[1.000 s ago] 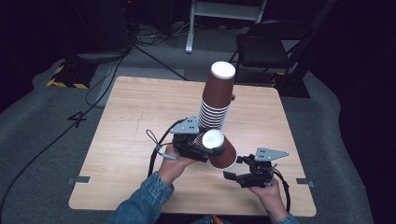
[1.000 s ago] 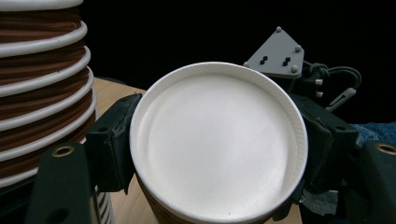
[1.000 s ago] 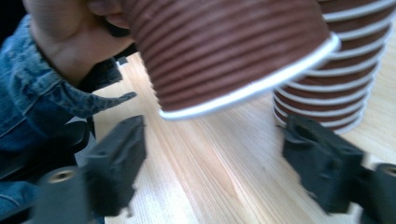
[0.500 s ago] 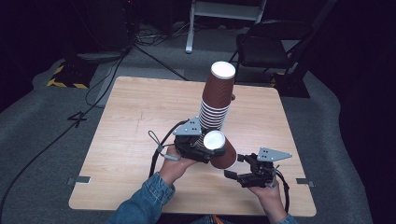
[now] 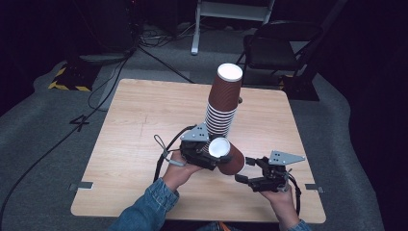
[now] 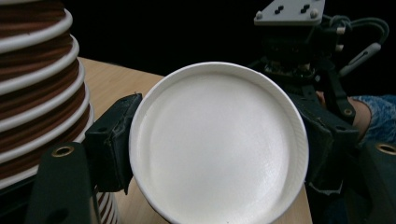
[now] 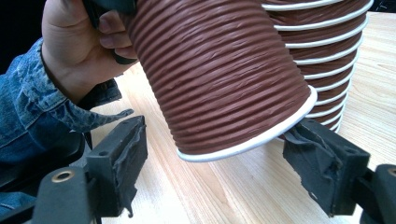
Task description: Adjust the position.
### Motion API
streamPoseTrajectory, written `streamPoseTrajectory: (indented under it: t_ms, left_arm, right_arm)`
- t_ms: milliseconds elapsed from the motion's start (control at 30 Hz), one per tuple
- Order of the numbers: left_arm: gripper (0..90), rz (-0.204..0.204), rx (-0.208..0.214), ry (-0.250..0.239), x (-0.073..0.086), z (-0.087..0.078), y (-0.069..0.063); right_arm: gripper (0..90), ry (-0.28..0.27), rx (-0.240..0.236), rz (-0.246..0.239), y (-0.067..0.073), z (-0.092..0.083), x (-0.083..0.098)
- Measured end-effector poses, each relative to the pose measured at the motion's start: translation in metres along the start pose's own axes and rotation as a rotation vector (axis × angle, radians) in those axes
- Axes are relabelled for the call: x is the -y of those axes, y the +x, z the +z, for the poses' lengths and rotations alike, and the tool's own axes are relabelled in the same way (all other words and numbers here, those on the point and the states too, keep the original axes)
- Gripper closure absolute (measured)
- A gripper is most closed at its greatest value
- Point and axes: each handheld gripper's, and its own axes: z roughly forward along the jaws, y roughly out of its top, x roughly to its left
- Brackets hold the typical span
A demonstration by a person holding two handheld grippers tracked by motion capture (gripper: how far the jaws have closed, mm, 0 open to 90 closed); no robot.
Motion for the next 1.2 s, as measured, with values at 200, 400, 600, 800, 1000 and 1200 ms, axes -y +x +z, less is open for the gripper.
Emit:
streamPoseTrajectory:
  t_ms: [200, 400, 600, 800, 1000, 1200]
  left_arm:
    - [25.2, 0.008, 0.025, 0.099, 0.01, 0.0, 0.002]
    - [25.2, -0.016, 0.029, 0.097, 0.019, 0.005, 0.002]
    - [25.3, -0.006, 0.01, 0.095, 0.016, 0.005, 0.001]
    - [25.3, -0.008, -0.029, 0.052, 0.014, 0.003, 0.0]
    - [25.3, -0.021, -0.027, 0.056, 0.013, 0.006, 0.001]
    - [25.4, -0.02, -0.044, 0.027, 0.011, 0.009, -0.003]
  right_arm:
    - [21.9, 0.061, 0.018, -0.016, -0.002, -0.001, 0.0]
    - [22.1, 0.028, 0.023, -0.034, -0.001, -0.009, -0.007]
    - [14.4, 0.08, 0.044, -0.076, 0.002, -0.005, -0.007]
    - [1.5, 0.083, 0.068, -0.057, 0.002, 0.001, -0.003]
    - [0.2, 0.067, 0.086, -0.079, 0.003, 0.001, -0.006]
    - [0.0, 0.071, 0.081, -0.064, 0.002, 0.005, -0.011]
